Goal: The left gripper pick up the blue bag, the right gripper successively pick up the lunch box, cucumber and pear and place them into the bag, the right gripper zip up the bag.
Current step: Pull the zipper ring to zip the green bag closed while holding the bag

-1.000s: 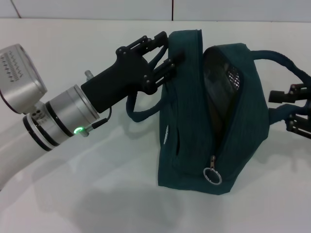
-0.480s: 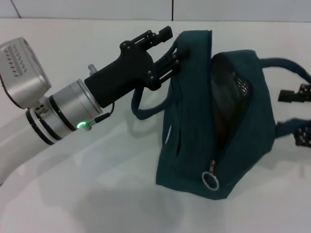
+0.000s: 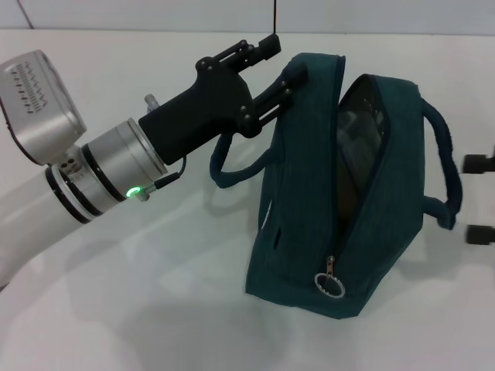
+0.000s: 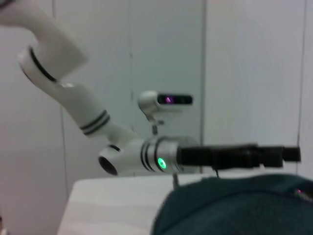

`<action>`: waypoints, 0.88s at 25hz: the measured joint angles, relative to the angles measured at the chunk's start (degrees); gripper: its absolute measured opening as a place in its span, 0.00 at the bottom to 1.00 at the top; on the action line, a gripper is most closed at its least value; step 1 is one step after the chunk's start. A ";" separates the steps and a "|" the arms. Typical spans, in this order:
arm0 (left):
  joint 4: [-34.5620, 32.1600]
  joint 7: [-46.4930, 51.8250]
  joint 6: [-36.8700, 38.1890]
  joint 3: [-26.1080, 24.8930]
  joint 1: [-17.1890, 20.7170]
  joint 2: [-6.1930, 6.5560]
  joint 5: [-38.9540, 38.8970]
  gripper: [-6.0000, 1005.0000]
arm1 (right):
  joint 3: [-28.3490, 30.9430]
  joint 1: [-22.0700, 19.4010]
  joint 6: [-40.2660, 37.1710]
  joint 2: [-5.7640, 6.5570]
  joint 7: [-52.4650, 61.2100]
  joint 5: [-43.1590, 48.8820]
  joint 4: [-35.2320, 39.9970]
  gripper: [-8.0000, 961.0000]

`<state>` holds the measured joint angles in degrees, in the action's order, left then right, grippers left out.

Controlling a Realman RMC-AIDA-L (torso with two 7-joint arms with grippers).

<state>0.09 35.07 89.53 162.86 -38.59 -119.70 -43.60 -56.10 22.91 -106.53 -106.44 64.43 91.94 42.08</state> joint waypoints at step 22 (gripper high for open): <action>-2.00 0.00 0.23 0.00 0.30 -0.18 0.45 0.57 | -5.05 10.60 -2.03 -9.12 4.80 21.78 -5.81 0.85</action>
<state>-1.91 35.07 89.76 162.86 -38.28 -119.88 -43.15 -61.15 33.51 -108.56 -115.56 69.22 113.72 36.28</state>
